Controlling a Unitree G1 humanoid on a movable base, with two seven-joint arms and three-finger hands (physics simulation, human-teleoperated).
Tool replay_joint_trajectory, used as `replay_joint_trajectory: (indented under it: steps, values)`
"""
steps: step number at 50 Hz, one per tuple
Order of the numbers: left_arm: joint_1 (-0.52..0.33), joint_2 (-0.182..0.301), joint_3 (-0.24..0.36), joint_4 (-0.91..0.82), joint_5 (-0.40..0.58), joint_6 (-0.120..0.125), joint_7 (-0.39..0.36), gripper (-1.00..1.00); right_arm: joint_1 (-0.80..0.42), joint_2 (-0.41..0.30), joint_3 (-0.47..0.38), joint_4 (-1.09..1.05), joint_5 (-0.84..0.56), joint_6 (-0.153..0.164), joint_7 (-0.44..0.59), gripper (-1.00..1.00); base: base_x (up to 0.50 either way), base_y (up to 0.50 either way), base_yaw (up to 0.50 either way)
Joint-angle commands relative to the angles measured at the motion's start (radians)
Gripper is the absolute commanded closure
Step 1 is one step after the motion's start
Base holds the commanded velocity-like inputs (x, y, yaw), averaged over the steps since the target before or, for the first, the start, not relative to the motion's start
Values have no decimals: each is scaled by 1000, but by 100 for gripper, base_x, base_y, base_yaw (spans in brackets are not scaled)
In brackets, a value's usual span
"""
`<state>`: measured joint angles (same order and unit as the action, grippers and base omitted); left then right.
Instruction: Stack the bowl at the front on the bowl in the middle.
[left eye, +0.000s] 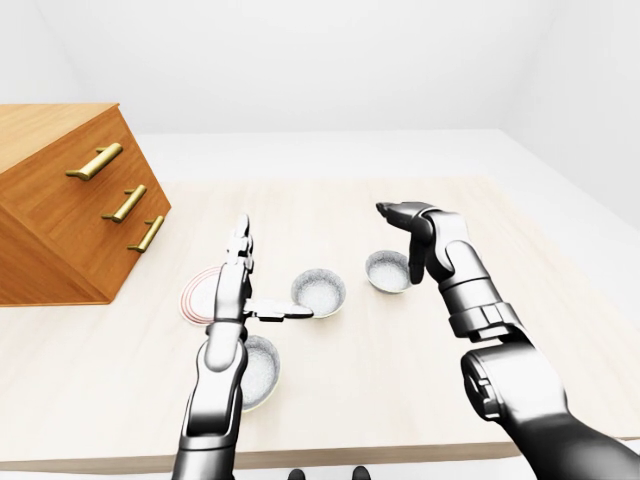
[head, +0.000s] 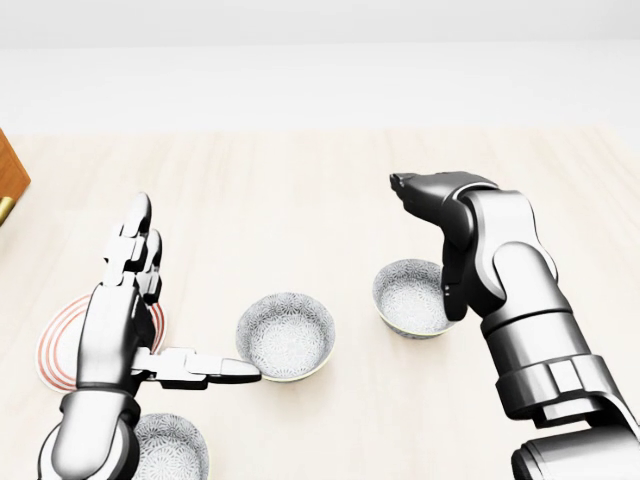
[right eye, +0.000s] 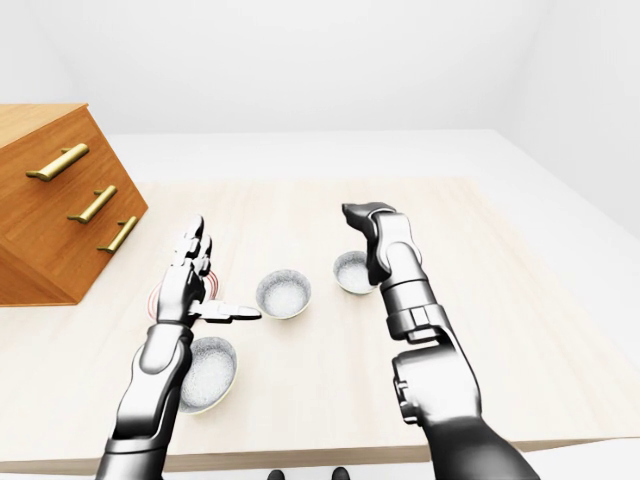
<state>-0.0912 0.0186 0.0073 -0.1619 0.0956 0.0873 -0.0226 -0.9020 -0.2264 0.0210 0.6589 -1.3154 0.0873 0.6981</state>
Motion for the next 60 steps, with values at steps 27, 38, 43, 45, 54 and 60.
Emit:
replay_joint_trajectory:
  steps: [27, 38, 43, 45, 54, 60]
  values:
    - [-7, 1, 3, 69, -1, 0, 0, -100, -123, 37, 67, 575, 129, 0, 0, -100, 0, 0, 0]
    - [-2, 2, 4, 66, -3, 0, 0, -100, -118, 45, 72, 627, 163, 0, 0, -100, 0, 0, 0]
    - [1, 2, 5, 63, -4, 0, -2, -100, -118, 52, 68, 654, 179, 0, 0, -100, 0, 0, 0]
    - [3, 3, 6, 61, -6, 0, -3, -100, -117, 52, 68, 662, 182, 0, 0, -100, 0, 0, 0]
    - [14, 3, 5, 59, -6, -6, -6, -100, -103, 54, 56, 693, 193, 0, -14, -100, 0, 0, 0]
    - [16, 2, 5, 62, -7, -12, -7, -100, -99, 60, 41, 703, 218, 0, -98, -100, 0, 0, 0]
